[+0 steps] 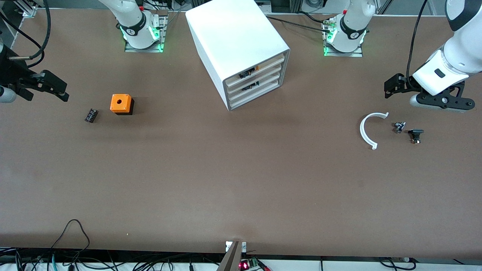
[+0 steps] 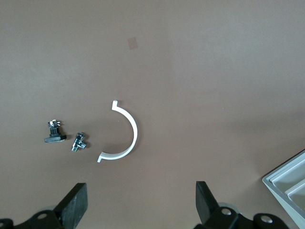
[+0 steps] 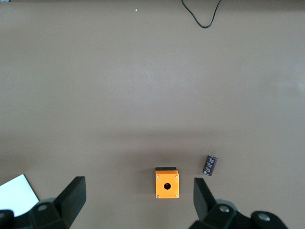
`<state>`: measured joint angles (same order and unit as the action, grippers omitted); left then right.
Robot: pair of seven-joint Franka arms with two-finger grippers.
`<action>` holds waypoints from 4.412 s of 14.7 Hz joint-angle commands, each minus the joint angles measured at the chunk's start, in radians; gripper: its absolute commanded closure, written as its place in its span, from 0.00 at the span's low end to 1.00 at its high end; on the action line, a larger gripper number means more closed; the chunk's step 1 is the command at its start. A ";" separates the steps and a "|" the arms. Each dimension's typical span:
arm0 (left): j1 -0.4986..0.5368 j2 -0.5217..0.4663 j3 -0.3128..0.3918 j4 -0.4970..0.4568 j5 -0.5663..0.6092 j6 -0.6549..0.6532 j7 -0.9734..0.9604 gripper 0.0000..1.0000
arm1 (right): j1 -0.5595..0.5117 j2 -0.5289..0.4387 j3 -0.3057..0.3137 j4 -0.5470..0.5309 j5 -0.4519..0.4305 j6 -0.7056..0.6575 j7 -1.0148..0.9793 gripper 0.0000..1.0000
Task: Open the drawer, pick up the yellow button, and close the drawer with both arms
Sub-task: 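Reach the left gripper toward the white cabinet's drawer handle, then grasp the drawer handle with the left gripper while the right gripper approaches, then pull the drawer open with the left gripper while the right gripper approaches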
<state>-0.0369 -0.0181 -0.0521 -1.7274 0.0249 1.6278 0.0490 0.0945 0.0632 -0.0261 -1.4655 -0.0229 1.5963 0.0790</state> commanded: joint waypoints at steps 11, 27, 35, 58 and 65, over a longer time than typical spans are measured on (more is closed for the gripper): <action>-0.001 0.007 -0.003 0.029 0.000 -0.042 -0.003 0.00 | 0.001 0.013 0.003 0.033 -0.014 -0.026 -0.002 0.00; 0.012 0.164 -0.003 -0.124 -0.753 -0.246 0.257 0.00 | 0.010 0.072 0.005 -0.013 0.015 0.000 -0.007 0.00; 0.002 0.121 -0.058 -0.492 -1.120 -0.021 0.584 0.22 | 0.011 0.219 0.005 -0.016 0.017 0.086 -0.070 0.00; -0.009 0.145 -0.270 -0.670 -1.310 0.184 0.933 0.51 | 0.188 0.507 0.006 -0.061 0.032 0.433 0.105 0.00; -0.009 0.145 -0.344 -0.716 -1.390 0.236 0.934 0.55 | 0.272 0.506 0.006 -0.049 0.054 0.453 0.281 0.00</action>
<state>-0.0486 0.1406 -0.3673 -2.4215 -1.3201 1.8289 0.9563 0.3421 0.5814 -0.0137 -1.5151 0.0156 2.0463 0.3057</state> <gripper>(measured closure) 0.542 0.000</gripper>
